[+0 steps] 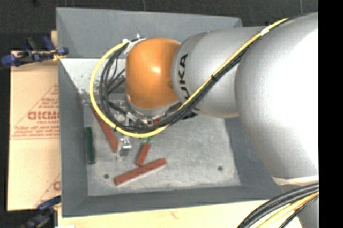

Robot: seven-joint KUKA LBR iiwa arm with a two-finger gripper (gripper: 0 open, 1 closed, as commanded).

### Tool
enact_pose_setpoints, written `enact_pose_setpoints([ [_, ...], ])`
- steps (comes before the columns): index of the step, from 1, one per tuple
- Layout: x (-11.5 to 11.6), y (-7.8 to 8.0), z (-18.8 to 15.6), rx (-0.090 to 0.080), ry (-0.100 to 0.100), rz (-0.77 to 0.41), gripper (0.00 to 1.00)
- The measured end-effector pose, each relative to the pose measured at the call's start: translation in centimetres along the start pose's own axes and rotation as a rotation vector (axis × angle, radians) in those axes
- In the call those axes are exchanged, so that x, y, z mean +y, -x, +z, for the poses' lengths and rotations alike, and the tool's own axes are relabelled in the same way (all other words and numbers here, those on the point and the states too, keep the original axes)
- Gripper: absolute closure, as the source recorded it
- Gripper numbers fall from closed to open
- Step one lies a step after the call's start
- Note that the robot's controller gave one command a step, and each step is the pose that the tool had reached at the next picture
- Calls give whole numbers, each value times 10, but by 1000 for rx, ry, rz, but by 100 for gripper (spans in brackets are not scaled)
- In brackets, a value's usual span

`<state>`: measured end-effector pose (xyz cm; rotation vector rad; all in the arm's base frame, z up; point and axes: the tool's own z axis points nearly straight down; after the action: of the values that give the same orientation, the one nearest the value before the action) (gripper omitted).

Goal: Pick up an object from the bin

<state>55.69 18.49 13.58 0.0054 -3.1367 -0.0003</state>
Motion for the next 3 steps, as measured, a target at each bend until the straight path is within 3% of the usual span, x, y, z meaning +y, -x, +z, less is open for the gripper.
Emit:
enact_pose_setpoints([
  [1, -1, 2, -4, -8, 1, 4, 0],
  [2, -6, 43, 39, -16, 5, 159, 0],
  [3, -6, 39, 40, -11, 3, 180, 0],
])
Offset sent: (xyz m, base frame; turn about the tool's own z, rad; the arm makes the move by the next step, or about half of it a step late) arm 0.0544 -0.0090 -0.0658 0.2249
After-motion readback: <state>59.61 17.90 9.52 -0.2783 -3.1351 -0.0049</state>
